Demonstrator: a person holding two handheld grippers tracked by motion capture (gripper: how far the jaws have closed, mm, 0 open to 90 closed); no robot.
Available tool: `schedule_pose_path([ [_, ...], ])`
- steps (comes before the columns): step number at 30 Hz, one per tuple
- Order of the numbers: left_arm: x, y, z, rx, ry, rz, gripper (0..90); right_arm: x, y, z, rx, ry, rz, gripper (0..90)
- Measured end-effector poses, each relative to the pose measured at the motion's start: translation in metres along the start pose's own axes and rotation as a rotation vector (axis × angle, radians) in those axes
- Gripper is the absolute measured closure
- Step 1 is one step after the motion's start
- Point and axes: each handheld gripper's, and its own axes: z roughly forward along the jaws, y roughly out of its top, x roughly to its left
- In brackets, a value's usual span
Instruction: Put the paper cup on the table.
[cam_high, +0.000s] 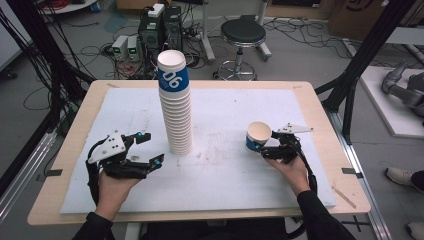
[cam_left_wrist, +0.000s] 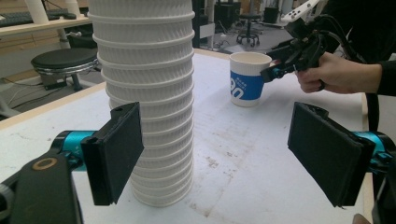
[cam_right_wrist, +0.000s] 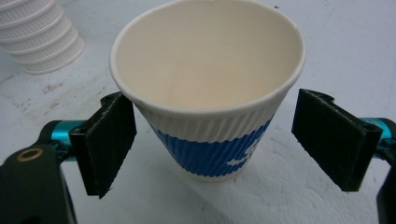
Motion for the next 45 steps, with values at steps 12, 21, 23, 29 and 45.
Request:
schedule_pose_path([
  [12, -0.001, 0.002, 0.004, 0.0, -0.006, 0.002, 18.1, 0.0, -0.008, -0.024, -0.012, 0.033, -0.003, 13.9],
  [21, 0.0, 0.004, 0.006, -0.009, -0.008, 0.0, 18.1, 0.002, -0.005, -0.056, -0.096, 0.089, -0.002, 14.0],
  [23, 0.0, 0.005, 0.007, -0.007, -0.008, 0.0, 18.1, 0.003, -0.002, -0.063, -0.115, 0.105, -0.011, 14.1],
  [29, 0.002, 0.009, 0.011, -0.009, -0.013, -0.005, 18.1, 0.009, 0.013, -0.083, -0.171, 0.115, -0.047, 14.3],
  [45, 0.005, 0.013, 0.007, -0.01, -0.064, -0.013, 18.1, 0.027, 0.056, -0.108, -0.29, 0.207, -0.136, 14.3],
])
